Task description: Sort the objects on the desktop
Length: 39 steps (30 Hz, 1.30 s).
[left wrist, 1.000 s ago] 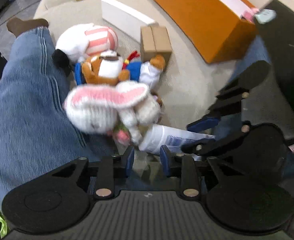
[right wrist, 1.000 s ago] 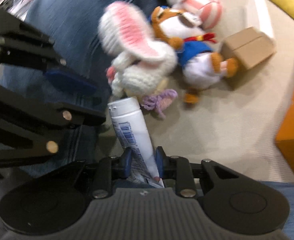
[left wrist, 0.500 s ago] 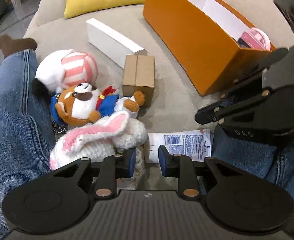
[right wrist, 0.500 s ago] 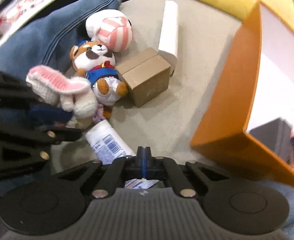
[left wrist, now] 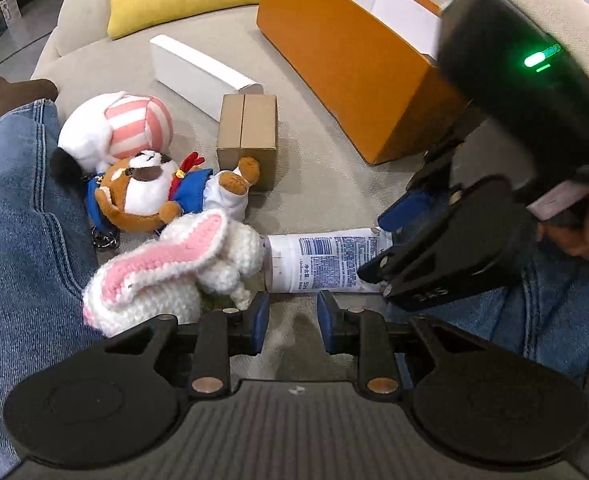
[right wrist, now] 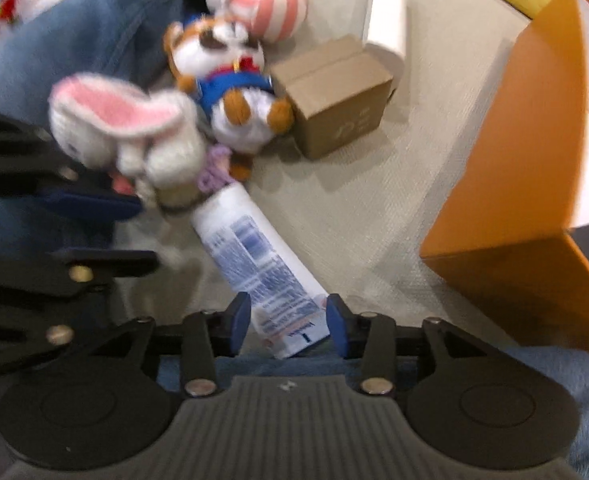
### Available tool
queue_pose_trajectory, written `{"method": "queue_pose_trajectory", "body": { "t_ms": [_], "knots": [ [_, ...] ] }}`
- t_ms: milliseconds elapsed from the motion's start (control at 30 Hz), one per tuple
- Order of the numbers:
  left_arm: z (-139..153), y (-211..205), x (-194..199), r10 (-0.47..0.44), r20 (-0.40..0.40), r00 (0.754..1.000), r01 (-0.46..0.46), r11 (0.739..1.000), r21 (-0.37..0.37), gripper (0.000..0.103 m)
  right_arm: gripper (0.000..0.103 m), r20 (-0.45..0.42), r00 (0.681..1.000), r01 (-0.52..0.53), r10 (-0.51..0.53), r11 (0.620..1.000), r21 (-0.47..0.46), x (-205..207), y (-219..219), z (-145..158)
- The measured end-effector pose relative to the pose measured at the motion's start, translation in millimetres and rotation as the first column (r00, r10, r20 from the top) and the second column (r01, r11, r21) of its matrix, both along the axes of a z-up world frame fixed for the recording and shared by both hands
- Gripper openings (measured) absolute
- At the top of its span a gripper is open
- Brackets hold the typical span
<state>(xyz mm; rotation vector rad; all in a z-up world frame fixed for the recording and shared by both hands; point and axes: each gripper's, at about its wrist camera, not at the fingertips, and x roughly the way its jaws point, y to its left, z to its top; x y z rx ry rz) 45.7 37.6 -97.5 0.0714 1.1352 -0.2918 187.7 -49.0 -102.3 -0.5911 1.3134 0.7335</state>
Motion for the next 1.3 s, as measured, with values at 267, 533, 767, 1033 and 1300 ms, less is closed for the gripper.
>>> {"method": "queue_pose_trajectory", "body": {
  "t_ms": [267,533,767,1033,1300],
  "knots": [
    [-1,1,-2,0.004,0.007,1.000,-0.004,1.000,-0.001,0.029,0.056,-0.026,1.000,-0.016,0.012,0.992,-0.129,7,15,-27],
    [3,3,-8,0.012,0.030,0.999,-0.012,1.000,0.002,0.029,0.000,0.026,1.000,-0.013,0.016,0.993,-0.120,-3,8,-17],
    [14,3,-13,0.010,0.072,0.997,-0.011,1.000,0.017,0.029,0.000,0.005,0.997,0.075,-0.076,0.994,0.086,-2,-20,27],
    [26,0,-9,0.004,0.112,0.994,-0.005,1.000,0.011,0.029,0.000,0.009,0.976,0.207,-0.217,0.941,0.269,7,-55,82],
    [7,-2,-9,-0.034,0.053,0.998,0.033,0.999,0.024,0.029,0.021,-0.071,0.993,0.103,-0.093,0.985,0.140,13,-23,35]
  ]
}}
